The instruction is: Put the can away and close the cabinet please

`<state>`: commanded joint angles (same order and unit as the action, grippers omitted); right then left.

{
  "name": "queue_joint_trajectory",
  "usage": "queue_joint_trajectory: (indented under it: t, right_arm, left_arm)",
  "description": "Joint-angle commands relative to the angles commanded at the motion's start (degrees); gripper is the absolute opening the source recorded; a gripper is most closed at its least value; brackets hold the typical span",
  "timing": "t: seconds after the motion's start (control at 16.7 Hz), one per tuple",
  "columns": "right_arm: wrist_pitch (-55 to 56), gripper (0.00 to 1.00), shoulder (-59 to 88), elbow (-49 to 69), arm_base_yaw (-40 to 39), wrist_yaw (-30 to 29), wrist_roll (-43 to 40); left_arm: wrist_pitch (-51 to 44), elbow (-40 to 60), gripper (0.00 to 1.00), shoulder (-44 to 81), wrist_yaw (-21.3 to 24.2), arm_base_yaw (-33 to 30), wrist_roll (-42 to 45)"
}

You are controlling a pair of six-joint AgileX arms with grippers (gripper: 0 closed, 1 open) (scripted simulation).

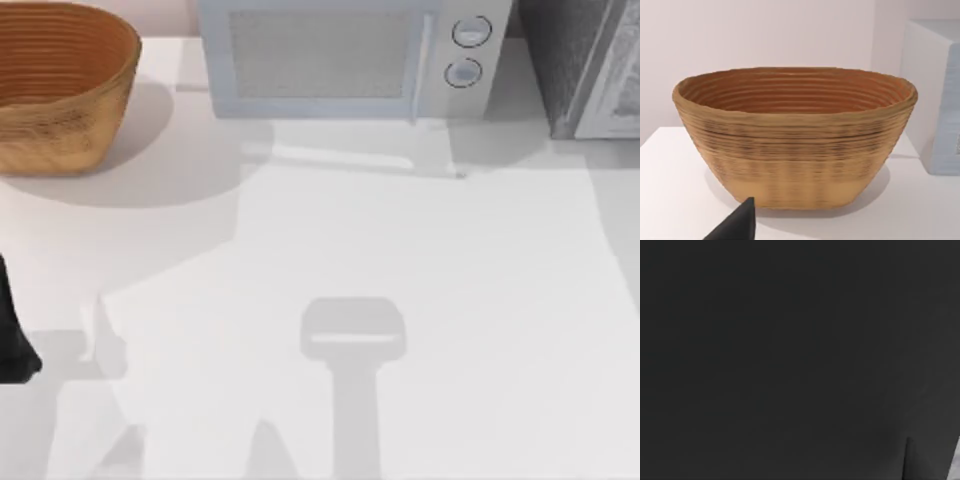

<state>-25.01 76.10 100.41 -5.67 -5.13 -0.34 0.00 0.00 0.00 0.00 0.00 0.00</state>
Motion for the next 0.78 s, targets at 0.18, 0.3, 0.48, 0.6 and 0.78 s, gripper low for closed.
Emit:
queue_joint_trajectory:
  t: [0.18, 0.3, 0.48, 0.6, 0.78]
  right_arm:
    - [-0.3, 1.0, -1.01, -1.15, -11.31, -12.21, 0.83]
    - [-0.37, 1.0, -1.57, -1.63, -16.39, -17.44, 1.26]
    - [-0.3, 1.0, -2.09, -1.88, -19.66, -20.7, 1.52]
    - [-0.3, 1.0, -2.09, -1.88, -19.66, -20.7, 1.52]
    - [-0.66, 1.0, -3.16, -1.45, -18.21, -21.71, 0.79]
  left_arm:
    - [0.0, 0.0, 1.0, 0.0, 0.0, 0.0, 0.0]
    - [0.0, 0.0, 1.0, 0.0, 0.0, 0.0, 0.0]
    - [0.0, 0.0, 1.0, 0.0, 0.0, 0.0, 0.0]
    - [0.0, 0.0, 1.0, 0.0, 0.0, 0.0, 0.0]
    - [0.0, 0.0, 1.0, 0.0, 0.0, 0.0, 0.0]
